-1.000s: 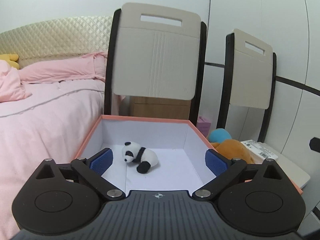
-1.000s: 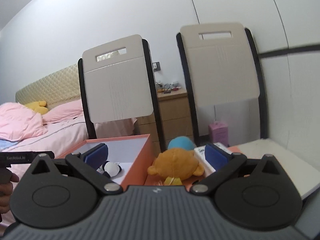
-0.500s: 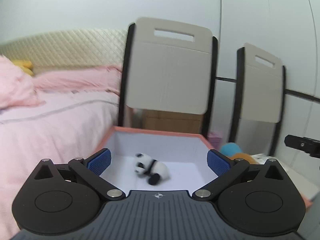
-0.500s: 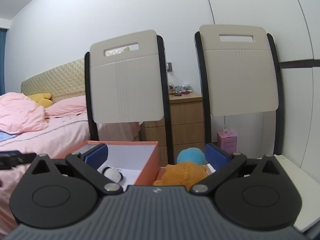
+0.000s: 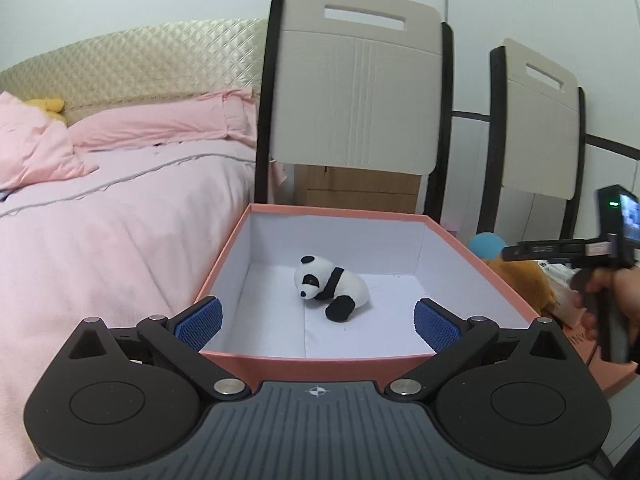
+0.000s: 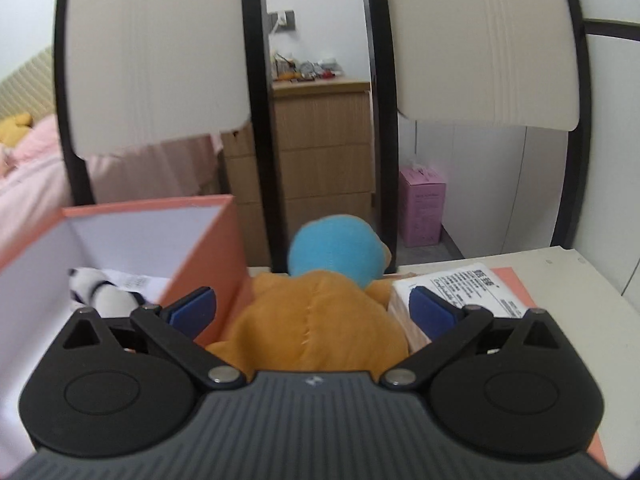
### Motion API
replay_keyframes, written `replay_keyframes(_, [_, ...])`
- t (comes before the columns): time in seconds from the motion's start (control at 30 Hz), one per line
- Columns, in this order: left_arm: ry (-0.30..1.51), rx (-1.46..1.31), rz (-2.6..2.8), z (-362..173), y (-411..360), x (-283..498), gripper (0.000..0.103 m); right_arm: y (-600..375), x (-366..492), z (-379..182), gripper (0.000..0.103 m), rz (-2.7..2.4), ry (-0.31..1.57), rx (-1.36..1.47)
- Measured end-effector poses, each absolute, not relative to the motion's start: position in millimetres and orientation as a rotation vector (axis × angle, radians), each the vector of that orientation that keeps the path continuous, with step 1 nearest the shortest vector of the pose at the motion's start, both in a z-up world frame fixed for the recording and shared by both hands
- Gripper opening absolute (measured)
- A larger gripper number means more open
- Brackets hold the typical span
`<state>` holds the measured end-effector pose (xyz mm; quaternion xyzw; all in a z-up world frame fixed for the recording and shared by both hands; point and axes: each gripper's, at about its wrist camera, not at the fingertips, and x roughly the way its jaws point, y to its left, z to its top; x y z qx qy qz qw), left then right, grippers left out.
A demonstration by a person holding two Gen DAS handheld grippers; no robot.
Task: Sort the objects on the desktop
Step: 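Move the right tool to the orange bear plush and close on it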
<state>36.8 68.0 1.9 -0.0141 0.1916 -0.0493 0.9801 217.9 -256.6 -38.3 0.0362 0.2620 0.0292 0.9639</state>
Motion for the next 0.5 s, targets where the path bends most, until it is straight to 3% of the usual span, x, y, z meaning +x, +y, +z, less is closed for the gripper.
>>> replay_keyframes(0.5, [0.367, -0.101, -0.141, 10, 76, 32, 0.103, -259, 237, -57, 0.103, 0.07, 0.546, 0.085])
